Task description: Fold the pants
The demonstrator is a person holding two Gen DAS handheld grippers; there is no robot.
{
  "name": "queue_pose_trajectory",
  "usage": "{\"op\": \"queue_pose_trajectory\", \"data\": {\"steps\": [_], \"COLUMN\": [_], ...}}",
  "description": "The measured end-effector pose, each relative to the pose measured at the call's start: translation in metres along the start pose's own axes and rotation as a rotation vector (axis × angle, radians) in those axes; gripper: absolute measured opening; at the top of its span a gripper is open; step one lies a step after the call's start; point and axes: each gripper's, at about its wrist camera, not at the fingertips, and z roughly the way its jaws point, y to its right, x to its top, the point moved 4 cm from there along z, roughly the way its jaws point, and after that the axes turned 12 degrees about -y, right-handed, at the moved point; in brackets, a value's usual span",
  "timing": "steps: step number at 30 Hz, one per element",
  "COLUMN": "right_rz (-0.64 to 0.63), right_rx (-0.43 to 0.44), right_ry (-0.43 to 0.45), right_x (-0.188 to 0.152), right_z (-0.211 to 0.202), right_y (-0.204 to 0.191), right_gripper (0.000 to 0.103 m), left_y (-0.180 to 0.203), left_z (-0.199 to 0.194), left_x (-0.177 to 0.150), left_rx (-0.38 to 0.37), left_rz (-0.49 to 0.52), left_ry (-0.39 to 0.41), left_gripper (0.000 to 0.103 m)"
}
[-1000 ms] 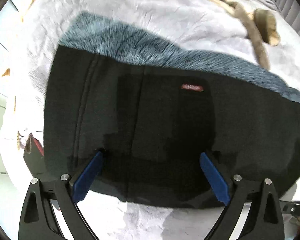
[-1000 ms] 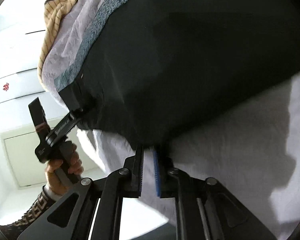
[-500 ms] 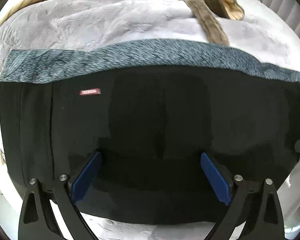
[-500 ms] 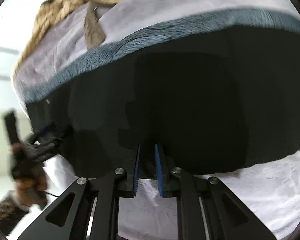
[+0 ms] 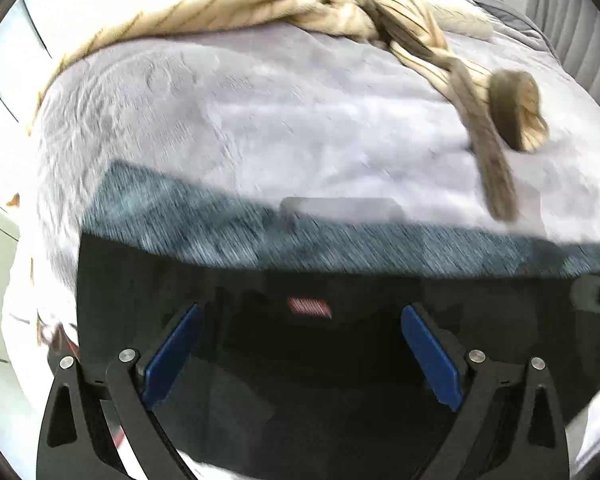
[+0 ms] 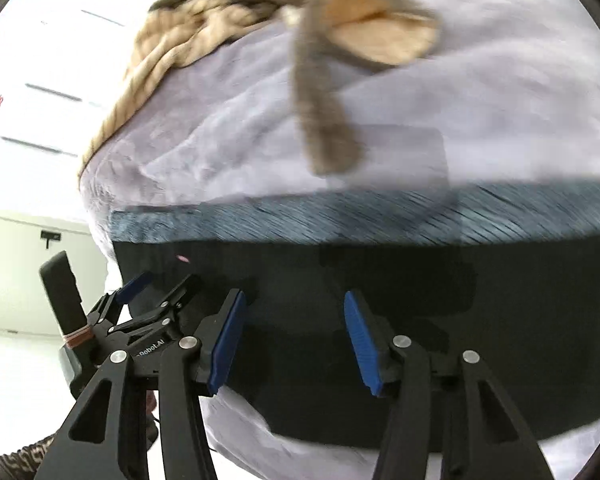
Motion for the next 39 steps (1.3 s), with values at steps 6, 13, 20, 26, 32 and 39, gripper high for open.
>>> {"op": "queue_pose_trajectory", "data": {"steps": [6,13,20,26,32,39], "right_rz": [-0.021,0.079,0.070,0.122,0.192,0.250], "right_rx": [-0.117,-0.215,-0.162,-0.173,-0.171,-0.192], "right_ry": [-0.094,0.023,0.024,-0.019,-0.018,-0.011], "right_x": [0.033,0.059,0.014,-0.039,-0.088,-0.136], "right_z": [0.060,0.049,0.009,-0.009,-0.022,-0.041], "right_y": [-0.011,0.011,0.021,0.048,0.072,0.092], "right_gripper": [0.040,0.040,0.068,0.072,0.080,0.080], "left_y": [-0.013,0.006,0.009,0.040,0.074,0.117], "left_z": [0.026,0.038,0.023,0.009,-0.001,-0.017], "left_x": [0.013,0.009,-0.018,-0.052,-0.089,-0.128], "left_rx": [0.019,0.024,-0.058,-0.091,-0.103,-0.156], "left_rz": [-0.028,0.001,-0.012,0.052,0.116,0.161], "left_ry": [-0.052,-0.058,-0.113,-0.162,-0.221,-0.291], "left_gripper": [0.099,0.099,0.099,0.099,0.099,0.099]}}
